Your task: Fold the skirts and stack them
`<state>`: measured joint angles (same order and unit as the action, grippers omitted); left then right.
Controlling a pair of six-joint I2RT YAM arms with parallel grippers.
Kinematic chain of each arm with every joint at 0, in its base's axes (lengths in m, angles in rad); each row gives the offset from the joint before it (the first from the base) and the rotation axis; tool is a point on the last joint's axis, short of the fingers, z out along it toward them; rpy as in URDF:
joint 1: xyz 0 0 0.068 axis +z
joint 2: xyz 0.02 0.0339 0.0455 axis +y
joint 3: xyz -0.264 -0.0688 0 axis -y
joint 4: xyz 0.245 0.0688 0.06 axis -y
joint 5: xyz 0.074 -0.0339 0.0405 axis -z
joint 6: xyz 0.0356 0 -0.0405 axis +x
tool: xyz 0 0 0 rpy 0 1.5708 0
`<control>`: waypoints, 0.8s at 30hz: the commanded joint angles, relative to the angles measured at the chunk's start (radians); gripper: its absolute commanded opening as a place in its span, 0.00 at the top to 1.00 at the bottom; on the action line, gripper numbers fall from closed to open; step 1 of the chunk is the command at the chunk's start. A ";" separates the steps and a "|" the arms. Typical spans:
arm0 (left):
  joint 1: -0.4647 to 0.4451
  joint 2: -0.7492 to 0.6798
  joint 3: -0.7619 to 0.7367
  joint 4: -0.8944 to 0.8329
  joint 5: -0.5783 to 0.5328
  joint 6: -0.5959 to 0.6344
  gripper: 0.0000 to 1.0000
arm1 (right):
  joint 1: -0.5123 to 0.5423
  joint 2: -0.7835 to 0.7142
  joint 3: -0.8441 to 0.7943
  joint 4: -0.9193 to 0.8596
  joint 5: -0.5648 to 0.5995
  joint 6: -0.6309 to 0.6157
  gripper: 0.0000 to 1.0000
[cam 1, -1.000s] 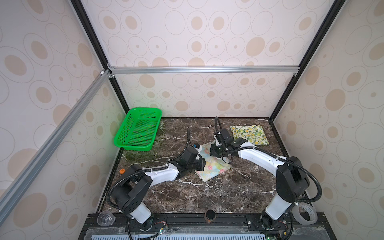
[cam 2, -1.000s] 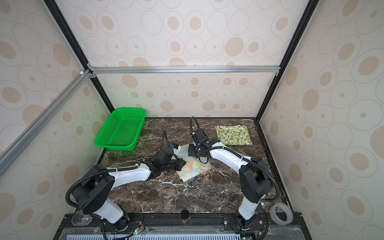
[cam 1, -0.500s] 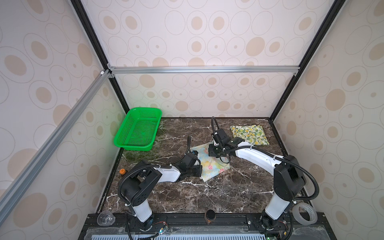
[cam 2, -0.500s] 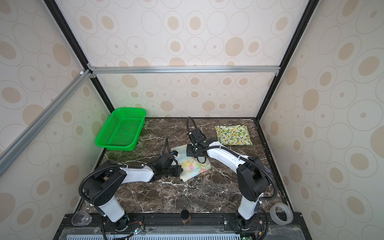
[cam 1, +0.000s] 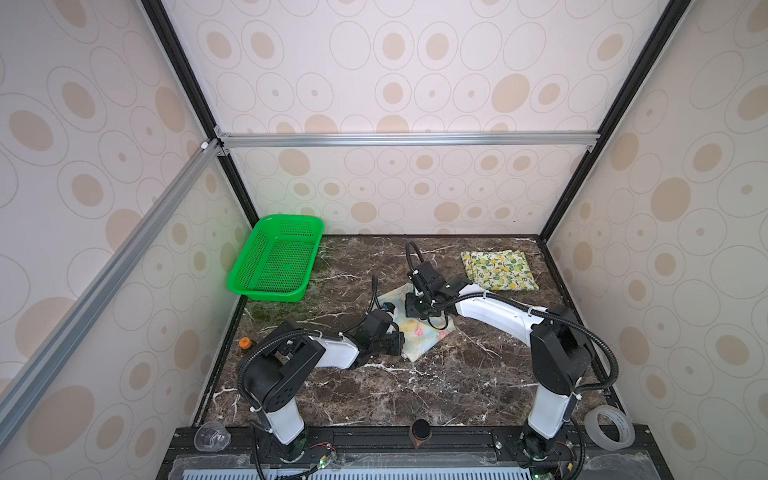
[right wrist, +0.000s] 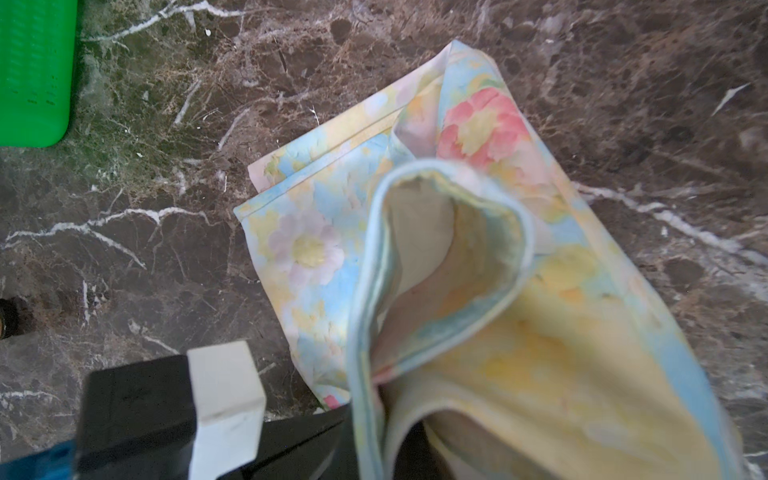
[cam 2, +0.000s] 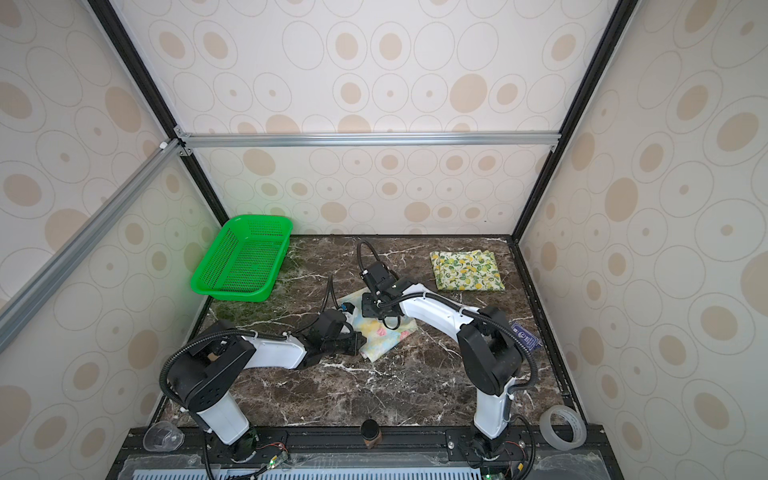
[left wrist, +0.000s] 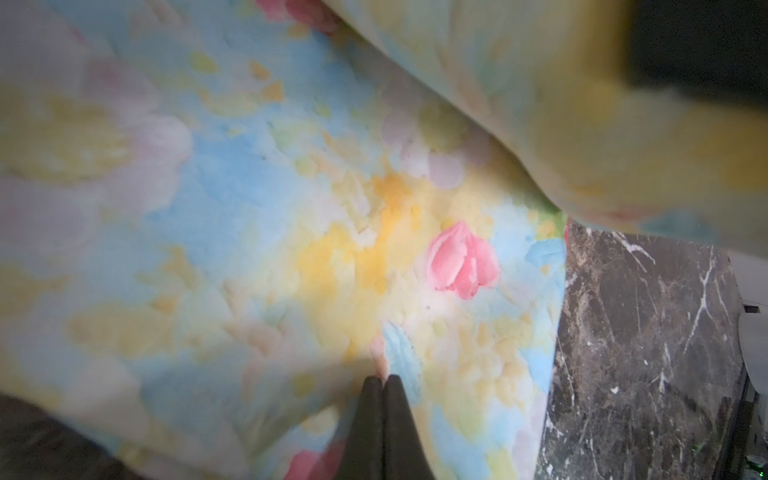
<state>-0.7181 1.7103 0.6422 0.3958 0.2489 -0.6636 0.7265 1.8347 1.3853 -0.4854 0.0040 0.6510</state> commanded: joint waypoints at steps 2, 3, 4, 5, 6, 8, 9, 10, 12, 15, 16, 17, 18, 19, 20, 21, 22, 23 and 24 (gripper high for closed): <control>-0.008 0.024 -0.024 -0.033 0.003 -0.020 0.99 | 0.022 0.033 -0.001 0.043 -0.030 0.046 1.00; -0.010 0.022 -0.026 -0.029 0.005 -0.023 0.99 | 0.026 0.040 -0.004 0.050 -0.036 0.051 1.00; -0.010 0.022 -0.027 -0.026 0.006 -0.025 0.99 | 0.028 0.044 -0.007 0.059 -0.039 0.054 1.00; -0.010 0.020 -0.030 -0.024 0.007 -0.027 0.99 | 0.032 0.051 -0.009 0.065 -0.039 0.059 1.00; -0.010 0.019 -0.030 -0.023 0.005 -0.026 0.99 | 0.034 0.058 -0.010 0.071 -0.042 0.062 1.00; -0.010 0.016 -0.036 -0.019 0.002 -0.027 0.99 | 0.039 0.071 -0.011 0.077 -0.045 0.068 1.00; -0.011 0.015 -0.038 -0.017 0.004 -0.029 0.99 | 0.041 0.074 -0.015 0.085 -0.047 0.071 1.00; -0.011 0.014 -0.040 -0.015 0.004 -0.030 0.99 | 0.041 0.078 -0.016 0.090 -0.050 0.072 1.00; -0.012 0.009 -0.045 -0.008 0.004 -0.033 0.99 | 0.045 0.089 -0.017 0.096 -0.053 0.075 1.00; -0.012 -0.014 -0.054 0.001 0.003 -0.044 0.99 | 0.051 0.098 -0.017 0.103 -0.064 0.080 0.97; -0.011 -0.026 -0.057 0.002 0.001 -0.047 0.99 | 0.051 0.100 -0.017 0.107 -0.067 0.082 0.96; -0.012 -0.044 -0.060 -0.001 0.001 -0.050 0.99 | 0.053 0.103 -0.017 0.110 -0.071 0.085 0.93; -0.012 -0.064 -0.062 -0.013 -0.003 -0.054 0.99 | 0.053 0.106 -0.017 0.112 -0.077 0.089 0.89; -0.012 -0.084 -0.066 -0.024 -0.004 -0.058 0.99 | 0.053 0.106 -0.017 0.117 -0.082 0.092 0.85; -0.012 -0.114 -0.071 -0.036 -0.008 -0.066 0.99 | 0.054 0.104 -0.020 0.120 -0.085 0.094 0.80; -0.011 -0.144 -0.074 -0.057 -0.015 -0.070 0.99 | 0.053 0.103 -0.023 0.124 -0.088 0.096 0.75; -0.011 -0.170 -0.078 -0.077 -0.024 -0.073 0.99 | 0.053 0.101 -0.023 0.126 -0.091 0.097 0.74; -0.012 -0.200 -0.083 -0.098 -0.033 -0.078 0.98 | 0.054 0.099 -0.024 0.129 -0.095 0.100 0.73; -0.010 -0.225 -0.087 -0.122 -0.042 -0.078 0.98 | 0.055 0.097 -0.024 0.133 -0.100 0.102 0.71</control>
<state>-0.7227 1.5555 0.5587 0.3477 0.2390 -0.7170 0.7719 1.9259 1.3746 -0.3691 -0.0761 0.7334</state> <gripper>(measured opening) 0.047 0.284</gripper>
